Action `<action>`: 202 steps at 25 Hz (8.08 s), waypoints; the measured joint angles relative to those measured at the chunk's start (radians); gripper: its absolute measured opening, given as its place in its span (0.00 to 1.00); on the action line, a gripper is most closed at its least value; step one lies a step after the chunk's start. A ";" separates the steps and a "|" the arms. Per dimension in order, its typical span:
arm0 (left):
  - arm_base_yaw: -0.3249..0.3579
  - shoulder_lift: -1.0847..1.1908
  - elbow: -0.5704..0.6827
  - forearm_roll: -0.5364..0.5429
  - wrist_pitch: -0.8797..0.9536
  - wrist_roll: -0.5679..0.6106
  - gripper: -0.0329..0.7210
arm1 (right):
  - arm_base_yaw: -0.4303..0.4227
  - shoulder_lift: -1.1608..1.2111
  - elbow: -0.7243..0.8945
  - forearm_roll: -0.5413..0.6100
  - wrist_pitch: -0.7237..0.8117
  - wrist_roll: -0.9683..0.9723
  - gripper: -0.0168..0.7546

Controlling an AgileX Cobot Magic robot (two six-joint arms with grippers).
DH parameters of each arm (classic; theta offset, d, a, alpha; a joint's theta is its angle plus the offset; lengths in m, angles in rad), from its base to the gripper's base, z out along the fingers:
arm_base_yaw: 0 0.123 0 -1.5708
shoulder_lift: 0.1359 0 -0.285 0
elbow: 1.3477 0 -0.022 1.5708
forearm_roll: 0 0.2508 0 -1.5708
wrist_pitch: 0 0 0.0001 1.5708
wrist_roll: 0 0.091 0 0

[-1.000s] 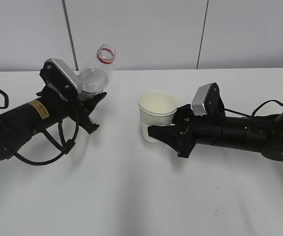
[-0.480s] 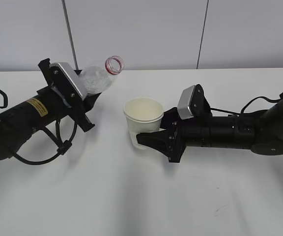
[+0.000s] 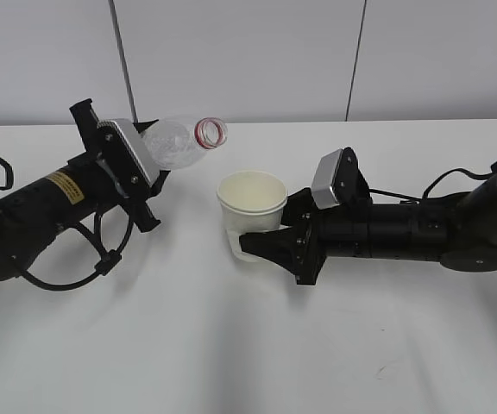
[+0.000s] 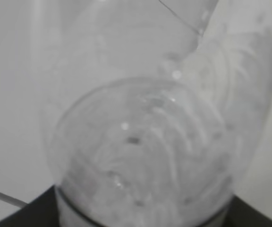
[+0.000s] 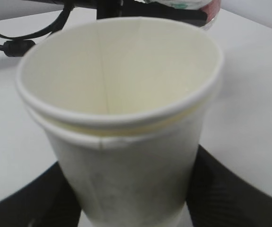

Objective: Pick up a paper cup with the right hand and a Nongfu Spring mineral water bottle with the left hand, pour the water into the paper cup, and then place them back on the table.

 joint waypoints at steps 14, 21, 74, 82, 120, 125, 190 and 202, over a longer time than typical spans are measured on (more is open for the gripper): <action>0.000 0.000 0.000 -0.001 0.000 0.174 0.52 | 0.000 0.000 -0.011 -0.038 0.000 0.039 0.60; 0.000 0.000 0.000 -0.001 0.000 0.228 0.52 | 0.000 0.000 -0.030 -0.090 0.006 0.077 0.60; -0.004 0.000 0.000 -0.019 0.000 0.510 0.52 | 0.022 0.000 -0.059 -0.181 0.136 0.150 0.60; -0.004 0.000 0.000 -0.043 0.000 0.529 0.52 | 0.022 0.000 -0.059 -0.189 0.136 0.150 0.60; -0.004 0.000 0.000 -0.076 -0.004 0.580 0.52 | 0.022 0.000 -0.059 -0.204 0.136 0.154 0.60; -0.004 0.000 0.000 -0.076 -0.005 0.580 0.52 | 0.022 0.000 -0.059 -0.204 0.136 0.154 0.60; -0.034 -0.006 0.010 -0.095 -0.024 0.310 0.52 | 0.022 0.012 -0.064 -0.112 0.125 0.065 0.60; -0.035 0.012 0.027 -0.241 -0.029 -0.412 0.52 | 0.022 0.012 -0.064 -0.078 0.125 0.055 0.60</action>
